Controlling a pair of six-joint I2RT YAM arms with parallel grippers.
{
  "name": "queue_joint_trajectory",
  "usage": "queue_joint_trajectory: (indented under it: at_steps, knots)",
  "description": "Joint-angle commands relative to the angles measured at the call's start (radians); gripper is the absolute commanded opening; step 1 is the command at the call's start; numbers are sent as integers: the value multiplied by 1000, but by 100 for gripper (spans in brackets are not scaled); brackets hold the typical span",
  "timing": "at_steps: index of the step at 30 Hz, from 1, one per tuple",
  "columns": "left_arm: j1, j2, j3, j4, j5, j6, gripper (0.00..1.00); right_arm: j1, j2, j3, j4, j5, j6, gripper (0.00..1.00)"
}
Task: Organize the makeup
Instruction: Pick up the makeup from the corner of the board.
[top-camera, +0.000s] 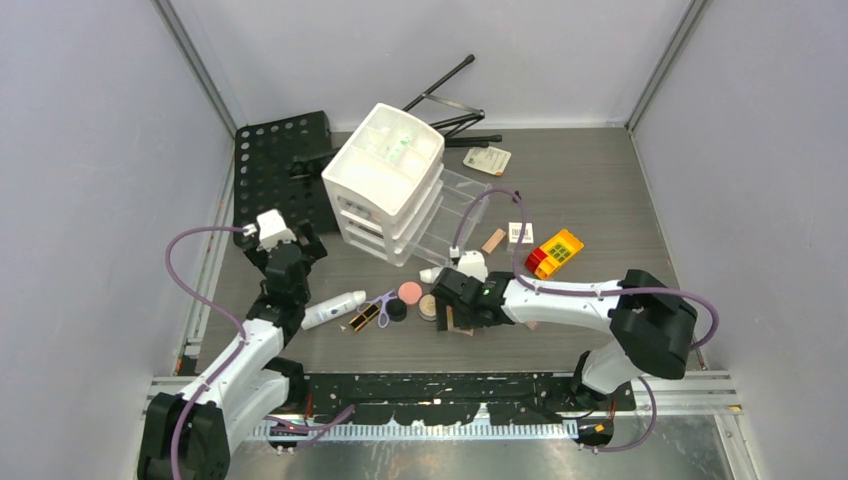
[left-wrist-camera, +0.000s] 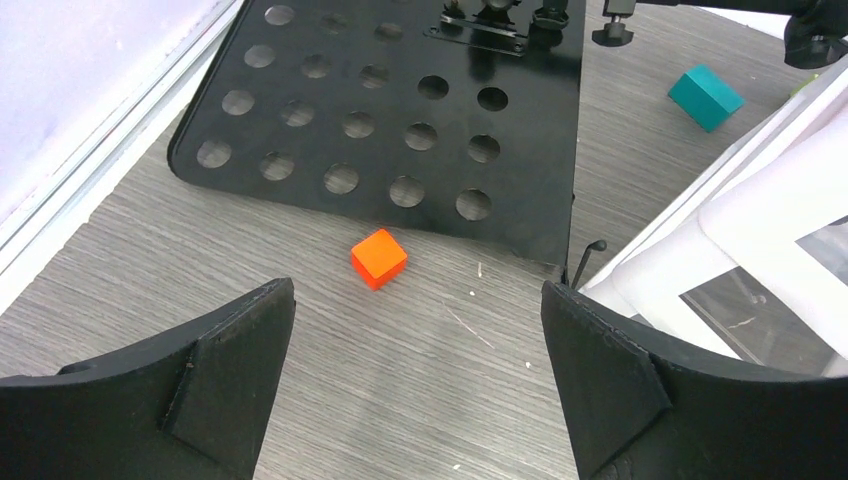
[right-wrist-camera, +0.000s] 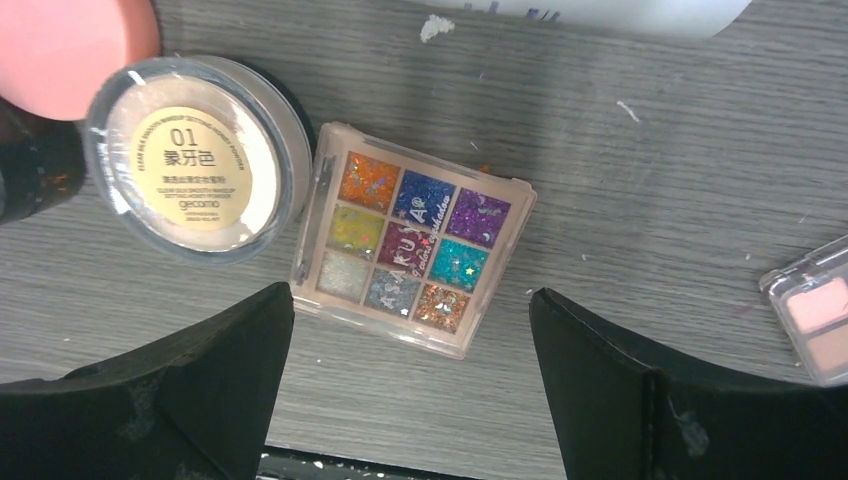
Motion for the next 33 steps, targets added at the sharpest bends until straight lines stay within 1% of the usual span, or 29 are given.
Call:
queue_joint_trajectory:
  at_steps: [1,8,11,15,22,27,33]
  knots:
    - [-2,1,1,76,4,15,95,12,53,37,8,24,18,93]
    - [-2,18,8,84,18,21,95,14,143,62,-17,62,22,92]
    - [-2,21,11,84,23,23,95,13,144,53,-25,71,32,89]
    - [-2,22,12,86,26,23,95,14,111,39,-26,72,34,76]
    - [-2,30,16,86,29,26,94,14,60,36,-48,91,29,70]
    - [-2,38,18,86,34,26,94,14,-20,33,-89,113,21,68]
    - [-2,43,21,86,39,25,94,14,-130,38,-178,143,22,67]
